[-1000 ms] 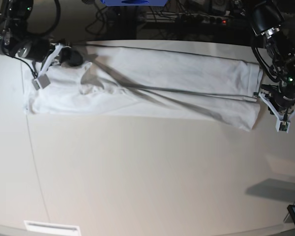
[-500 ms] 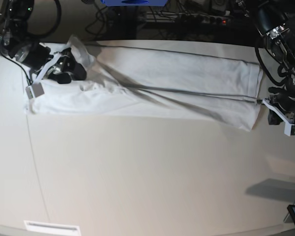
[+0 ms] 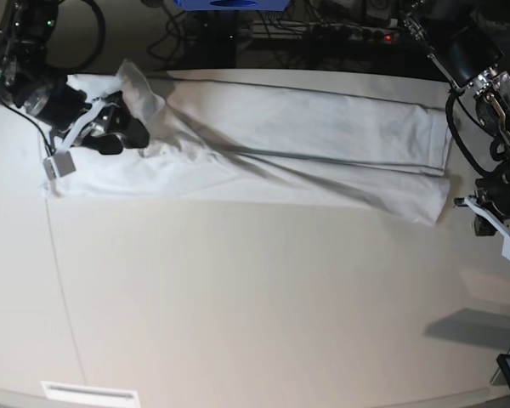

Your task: Fold the T-shirt properly

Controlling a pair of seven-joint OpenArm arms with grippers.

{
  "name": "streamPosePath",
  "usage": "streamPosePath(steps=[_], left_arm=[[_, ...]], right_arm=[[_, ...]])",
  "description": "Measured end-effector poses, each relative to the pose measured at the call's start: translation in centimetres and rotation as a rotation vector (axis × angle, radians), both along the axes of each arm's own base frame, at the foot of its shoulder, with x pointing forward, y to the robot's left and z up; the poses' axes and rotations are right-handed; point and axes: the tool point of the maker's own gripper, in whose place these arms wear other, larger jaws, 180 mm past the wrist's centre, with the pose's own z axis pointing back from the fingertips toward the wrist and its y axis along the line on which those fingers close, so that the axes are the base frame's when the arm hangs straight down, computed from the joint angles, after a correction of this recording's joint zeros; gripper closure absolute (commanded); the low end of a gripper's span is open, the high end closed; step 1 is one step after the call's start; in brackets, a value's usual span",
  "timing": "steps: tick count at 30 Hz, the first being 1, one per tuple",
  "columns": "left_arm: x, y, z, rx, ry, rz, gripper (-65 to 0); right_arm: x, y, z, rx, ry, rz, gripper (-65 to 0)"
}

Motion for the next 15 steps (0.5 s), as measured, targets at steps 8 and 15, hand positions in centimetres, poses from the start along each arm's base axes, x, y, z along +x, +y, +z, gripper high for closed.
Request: streamPosePath(steps=[8,15], left_arm=[[-0.3,-1.8,-2.6,0.145,0.075,-0.104,-5.9],[-1.7,-2.3,-4.5,0.141,0.091,-0.132,-5.9]], right_arm=[[0.3,1.3,5.6,0.207,-0.155,0.109,-14.9],[-1.8,2.8,4.7,0.261,-0.076,0.149,-1.7]])
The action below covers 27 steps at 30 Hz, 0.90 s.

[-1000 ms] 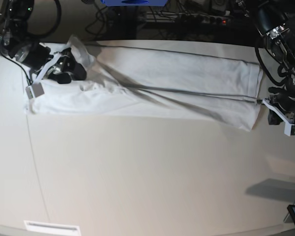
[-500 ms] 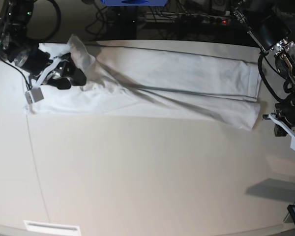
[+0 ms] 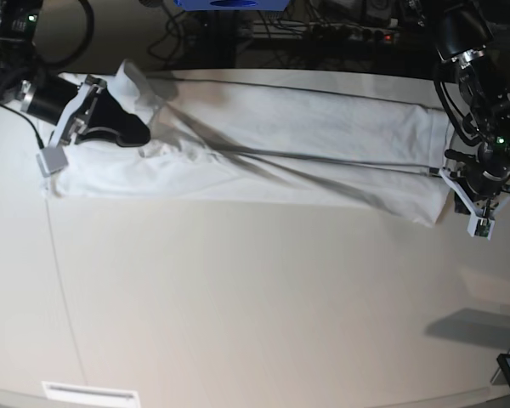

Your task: Fold the T-shirt properly

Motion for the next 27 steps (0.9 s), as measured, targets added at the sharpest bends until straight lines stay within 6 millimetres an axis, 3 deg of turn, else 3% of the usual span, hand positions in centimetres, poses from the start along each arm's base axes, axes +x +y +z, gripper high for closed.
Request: streamPosePath(steps=[4,9,17,22,27], left_arm=[[0.0,0.3,0.1,0.013,0.004,0.006,-5.9],[0.2,0.1,0.2,0.006,-0.005,0.002,-5.9],[0.1,0.3,-0.2,-0.001,0.008,0.009,-5.9],[-0.5,0.7,-1.7,-0.019,0.049,0.027,-5.9],[-0.5,0.7,-1.9,-0.025,0.051,0.028,-5.9]], right_arm=[[-2.5,1.9,-1.7,0.041,0.11,0.026,-1.7],[-5.5,2.3,-3.4,0.078,0.294,-0.013,-1.5],[-8.8,3.1,-4.4,0.092,0.394,0.007,-1.3],[-7.7,3.4,-4.4,0.133,0.383,-0.008,-1.5],[-8.5,2.2,-8.2,0.025,0.469,-0.03,-1.6]])
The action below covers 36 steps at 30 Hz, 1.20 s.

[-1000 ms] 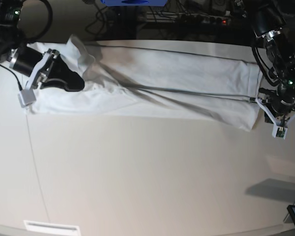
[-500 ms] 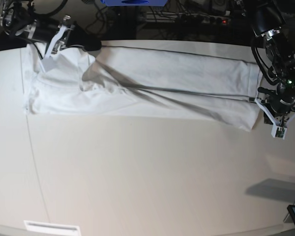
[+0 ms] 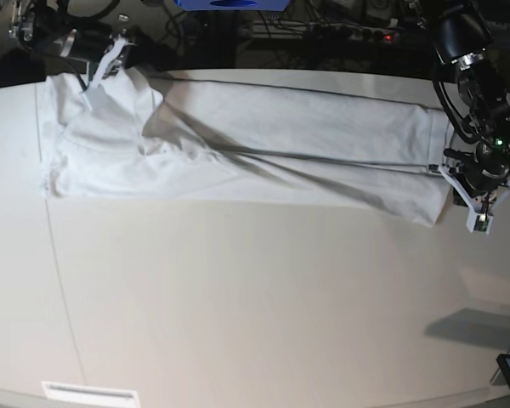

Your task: Fold the T-shirt properly

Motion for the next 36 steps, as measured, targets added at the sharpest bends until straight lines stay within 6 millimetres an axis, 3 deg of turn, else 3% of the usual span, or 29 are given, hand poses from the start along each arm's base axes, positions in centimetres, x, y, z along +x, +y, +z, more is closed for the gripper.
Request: streamPosePath(steps=[5,15,21,28,34,36], left_arm=[[0.0,0.1,0.1,0.002,0.0,0.0,-5.9],[0.0,0.2,0.2,0.004,-0.002,0.002,-5.9],[0.0,0.3,0.2,0.004,-0.003,0.004,-5.9],[0.0,0.1,0.1,0.001,-0.003,0.002,-5.9],[0.7,-0.5,2.3,0.027,-0.063,-0.02,-5.9],[1.0,-0.8,3.3,0.04,-0.09,-0.033,-5.9]], right_arm=[[1.1,-0.5,-1.1,0.009,0.016,-0.031,-1.6],[4.9,-2.4,-0.4,-0.03,-0.07,-0.035,-1.6],[5.8,-4.7,-2.7,-0.056,-0.012,-0.062,-1.6],[9.0,-6.4,-3.5,-0.019,-0.008,-0.125,-1.6],[9.0,-6.1,-3.0,-0.063,-0.037,-0.108,-1.6],[8.4,-5.4,-1.4,-0.081,-0.089,-0.066,-1.6]])
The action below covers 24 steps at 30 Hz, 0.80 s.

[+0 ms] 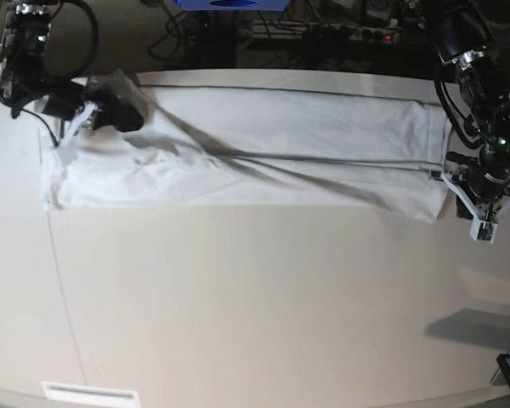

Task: Fold the T-shirt properly
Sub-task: 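Press and tuck the flap end with the right gripper along the strip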

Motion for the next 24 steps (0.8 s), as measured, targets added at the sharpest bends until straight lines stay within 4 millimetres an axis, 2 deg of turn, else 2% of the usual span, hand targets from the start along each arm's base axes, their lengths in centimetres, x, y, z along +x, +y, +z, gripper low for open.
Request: streamPosePath(steps=[3,6,10,13,15,18,21,24], left_arm=[[0.3,-0.4,0.7,-0.002,-0.025,0.0,-6.2],[1.7,-1.3,1.2,-0.038,-0.061,0.001,-6.4],[1.8,-1.6,1.0,-0.053,-0.064,0.007,-7.9],[2.3,-2.2,0.1,-0.099,-0.058,0.015,-20.0],[2.5,-2.3,-0.6,-0.119,-0.047,0.016,-25.2],[1.8,-2.1,-0.8,-0.097,-0.028,0.022,-25.5],[0.9,-3.0,0.2,-0.076,-0.059,-0.008,-25.5],[-0.7,-3.5,-1.0,-0.066,-0.015,-0.018,-25.4]], right_arm=[[1.5,1.0,3.8,-0.03,-0.144,0.049,-1.6],[2.4,2.2,7.1,-0.02,-0.265,0.065,-1.6],[1.8,2.6,7.1,-0.047,-0.263,0.093,-1.6],[2.5,2.6,7.8,-0.042,-0.295,0.087,-1.6],[2.6,2.6,7.9,-0.043,-0.299,0.087,-1.6],[2.8,2.6,8.0,-0.046,-0.304,0.09,-1.6],[3.4,2.5,8.4,-0.049,-0.324,0.089,-1.6],[3.3,2.4,8.3,-0.056,-0.319,0.095,-1.6]])
